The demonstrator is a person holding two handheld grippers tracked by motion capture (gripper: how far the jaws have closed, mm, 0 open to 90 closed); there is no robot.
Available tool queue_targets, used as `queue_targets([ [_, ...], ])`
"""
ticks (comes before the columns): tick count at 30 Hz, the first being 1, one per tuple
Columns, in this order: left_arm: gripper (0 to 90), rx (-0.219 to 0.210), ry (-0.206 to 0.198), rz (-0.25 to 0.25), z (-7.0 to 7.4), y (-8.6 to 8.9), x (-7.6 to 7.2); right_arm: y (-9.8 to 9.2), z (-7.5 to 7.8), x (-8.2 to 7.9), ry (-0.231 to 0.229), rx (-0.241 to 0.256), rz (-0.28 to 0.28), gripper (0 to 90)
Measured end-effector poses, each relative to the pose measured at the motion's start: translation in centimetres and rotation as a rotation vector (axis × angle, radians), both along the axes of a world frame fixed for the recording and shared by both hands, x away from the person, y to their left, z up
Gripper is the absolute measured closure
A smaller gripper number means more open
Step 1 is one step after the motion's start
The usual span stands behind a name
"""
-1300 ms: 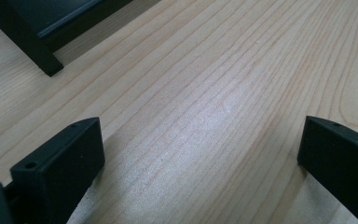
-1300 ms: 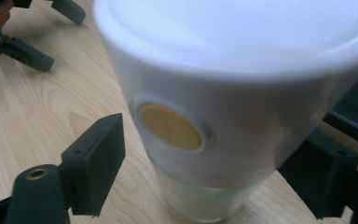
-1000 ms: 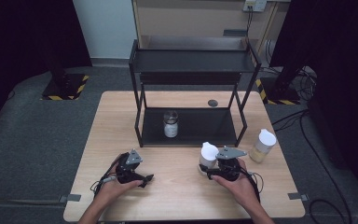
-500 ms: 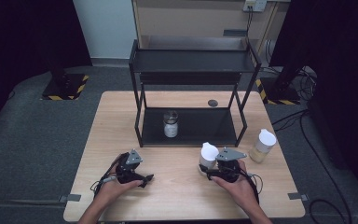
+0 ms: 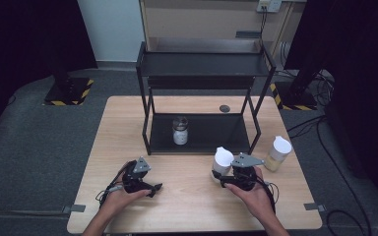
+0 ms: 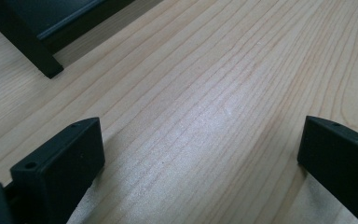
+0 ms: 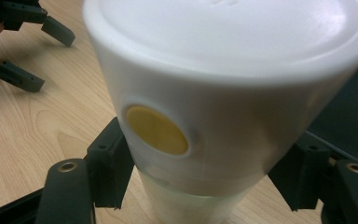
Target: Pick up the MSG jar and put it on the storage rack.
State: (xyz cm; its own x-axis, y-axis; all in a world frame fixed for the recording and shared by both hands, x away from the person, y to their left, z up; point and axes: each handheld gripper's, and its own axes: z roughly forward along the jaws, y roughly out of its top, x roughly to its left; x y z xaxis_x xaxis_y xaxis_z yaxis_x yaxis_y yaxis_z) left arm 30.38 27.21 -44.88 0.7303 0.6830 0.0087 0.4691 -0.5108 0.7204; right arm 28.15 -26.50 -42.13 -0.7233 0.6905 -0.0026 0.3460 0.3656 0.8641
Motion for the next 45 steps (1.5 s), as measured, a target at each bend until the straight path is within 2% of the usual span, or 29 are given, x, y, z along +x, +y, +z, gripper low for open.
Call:
queue_targets([
  [17,0.0,0.0,0.0,0.001,0.0,0.0,0.0,0.8,1.5,1.6,-0.002,-0.016,-0.019,31.6],
  [32,0.0,0.001,0.0,0.001,0.0,0.0,0.0,3.8,2.7,4.3,-0.006,-0.027,-0.025,31.6],
  [45,0.0,0.001,0.001,0.002,0.0,-0.1,0.0,6.1,3.1,6.6,-0.008,-0.042,-0.066,31.6],
])
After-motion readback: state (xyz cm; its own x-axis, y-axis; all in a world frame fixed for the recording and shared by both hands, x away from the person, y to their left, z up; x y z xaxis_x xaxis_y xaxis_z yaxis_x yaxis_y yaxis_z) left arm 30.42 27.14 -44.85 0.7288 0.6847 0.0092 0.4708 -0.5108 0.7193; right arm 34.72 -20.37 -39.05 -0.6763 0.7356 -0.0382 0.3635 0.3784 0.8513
